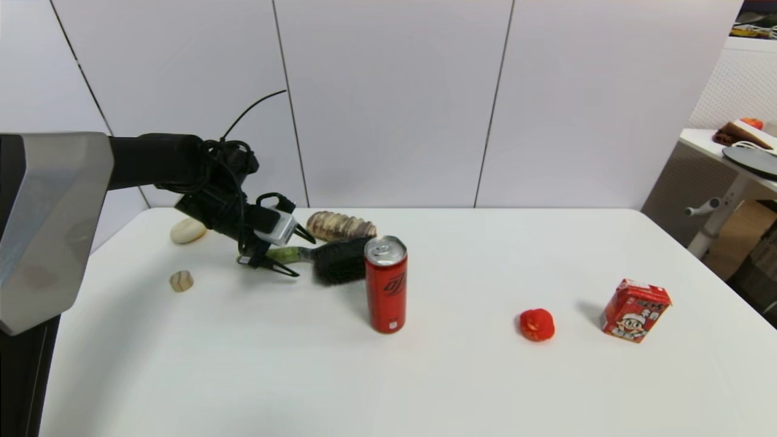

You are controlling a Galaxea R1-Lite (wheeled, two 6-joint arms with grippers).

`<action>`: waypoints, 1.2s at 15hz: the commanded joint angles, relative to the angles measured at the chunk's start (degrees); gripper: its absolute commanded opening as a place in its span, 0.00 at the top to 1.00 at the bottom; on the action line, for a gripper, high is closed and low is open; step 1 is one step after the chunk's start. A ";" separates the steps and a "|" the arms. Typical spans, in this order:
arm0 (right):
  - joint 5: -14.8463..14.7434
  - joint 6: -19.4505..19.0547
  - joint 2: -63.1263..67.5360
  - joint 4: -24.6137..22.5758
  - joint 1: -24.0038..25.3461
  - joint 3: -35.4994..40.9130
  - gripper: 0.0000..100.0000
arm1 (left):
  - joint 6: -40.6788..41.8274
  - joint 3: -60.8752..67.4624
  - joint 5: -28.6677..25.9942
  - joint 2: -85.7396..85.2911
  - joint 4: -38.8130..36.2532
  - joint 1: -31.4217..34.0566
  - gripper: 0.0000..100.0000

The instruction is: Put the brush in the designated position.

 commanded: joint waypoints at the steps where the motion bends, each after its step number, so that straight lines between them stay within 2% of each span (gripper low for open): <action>1: 0.06 0.00 0.07 -0.01 0.02 0.09 0.00 | 0.18 0.09 0.00 -2.99 0.46 1.24 0.00; 3: 0.06 0.00 0.07 -0.01 0.02 0.09 0.00 | -0.88 0.18 0.44 -7.65 1.52 3.08 0.00; 6: 0.06 -0.09 0.07 -0.01 0.02 0.09 0.00 | -9.75 0.62 1.05 -16.70 1.52 6.42 0.00; 12: 0.06 0.00 0.07 -0.01 0.02 0.09 0.00 | -42.10 9.23 9.67 -40.96 0.90 11.96 0.00; 15: 0.06 0.00 0.07 -0.01 0.02 0.09 0.00 | -54.93 21.27 18.72 -54.84 -0.24 13.46 0.00; 18: 0.06 0.00 0.07 -0.01 0.02 0.09 0.00 | -67.06 39.73 22.50 -69.08 -9.38 13.54 0.00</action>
